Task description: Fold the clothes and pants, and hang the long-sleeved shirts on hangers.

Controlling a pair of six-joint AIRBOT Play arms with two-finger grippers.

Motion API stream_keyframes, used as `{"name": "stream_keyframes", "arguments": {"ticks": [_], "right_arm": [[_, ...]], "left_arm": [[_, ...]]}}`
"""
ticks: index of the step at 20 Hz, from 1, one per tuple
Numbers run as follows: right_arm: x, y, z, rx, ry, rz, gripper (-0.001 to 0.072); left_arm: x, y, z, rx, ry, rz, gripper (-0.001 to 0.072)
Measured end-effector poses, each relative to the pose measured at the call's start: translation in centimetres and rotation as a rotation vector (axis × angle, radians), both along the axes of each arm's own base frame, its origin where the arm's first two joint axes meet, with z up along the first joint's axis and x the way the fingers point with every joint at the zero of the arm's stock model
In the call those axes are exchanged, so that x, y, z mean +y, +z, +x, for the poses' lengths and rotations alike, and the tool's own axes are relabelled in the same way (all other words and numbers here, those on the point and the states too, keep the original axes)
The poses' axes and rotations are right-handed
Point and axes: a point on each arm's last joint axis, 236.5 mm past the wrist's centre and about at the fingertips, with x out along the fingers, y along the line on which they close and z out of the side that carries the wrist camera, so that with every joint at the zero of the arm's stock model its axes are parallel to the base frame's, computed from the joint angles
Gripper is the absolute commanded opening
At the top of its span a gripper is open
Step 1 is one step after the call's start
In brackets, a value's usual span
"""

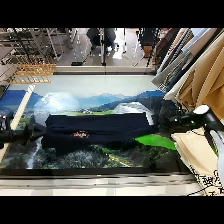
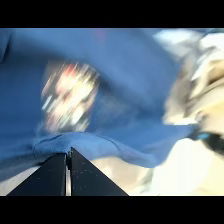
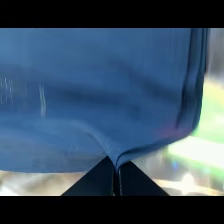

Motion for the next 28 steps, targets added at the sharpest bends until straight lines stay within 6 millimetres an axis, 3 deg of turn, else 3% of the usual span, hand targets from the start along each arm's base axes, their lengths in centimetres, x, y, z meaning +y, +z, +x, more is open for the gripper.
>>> {"name": "stream_keyframes", "arguments": {"ticks": [3,5,6,8,9,10,12,15,17,19,20,22,24,26,28], "right_arm": [[0.9,-1.0,5.1,-0.042,-0.063,-0.009,0.0013],[1.4,-2.5,8.1,-0.048,-0.101,-0.01,0.0017],[1.6,-3.4,9.3,-0.048,-0.118,-0.011,0.0105],[1.8,-4.8,11.1,-0.051,-0.141,-0.014,0.0516],[1.7,-5.3,11.6,-0.051,-0.147,-0.022,0.0556],[1.1,-5.7,11.9,-0.047,-0.152,-0.038,0.0557],[-0.6,-6.7,11.4,-0.018,-0.151,-0.078,0.0579],[-3.3,-8.2,9.3,0.074,-0.142,-0.104,0.0578],[-3.7,-9.1,8.1,0.114,-0.119,-0.09,0.0577],[-2.4,-9.5,7.6,0.124,-0.082,-0.031,0.0572],[-1.5,-9.8,7.7,0.12,-0.062,-0.004,0.0534],[1.1,-10.1,7.7,0.112,-0.013,0.049,0.035],[3.4,-10.3,7.5,0.106,0.043,0.071,0.0015],[4.8,-10.3,6.6,0.114,0.11,0.059,0.0013],[4.3,-9.8,5.4,0.132,0.158,-0.021,0.0012]], "left_arm": [[0.8,0.3,5.5,-0.045,0.065,-0.103,0.0003],[0.9,-0.7,8.5,-0.047,0.09,-0.149,0.0006],[0.8,-1.5,9.8,-0.045,0.105,-0.164,0.002],[0.4,-3.1,11.7,-0.034,0.13,-0.18,0.0061],[0.2,-3.6,12.3,-0.033,0.139,-0.185,0.0245],[0.0,-3.9,12.8,-0.032,0.143,-0.189,0.0499],[-0.1,-3.8,12.9,-0.048,0.128,-0.199,0.0514],[0.1,-2.0,12.3,-0.095,0.082,-0.208,0.0505],[0.0,-0.4,12.0,-0.151,0.043,-0.188,0.0463],[-1.0,1.0,11.7,-0.219,-0.021,-0.154,0.0191],[-1.5,1.4,11.6,-0.249,-0.053,-0.128,0.0128],[-2.9,1.4,11.0,-0.285,-0.138,-0.069,0.0006],[-4.6,0.2,10.0,-0.282,-0.236,0.004,0.0006],[-5.9,-1.6,9.0,-0.249,-0.329,0.091,0.0006],[-6.8,-3.6,7.7,-0.194,-0.411,0.172,0.0005]]}}
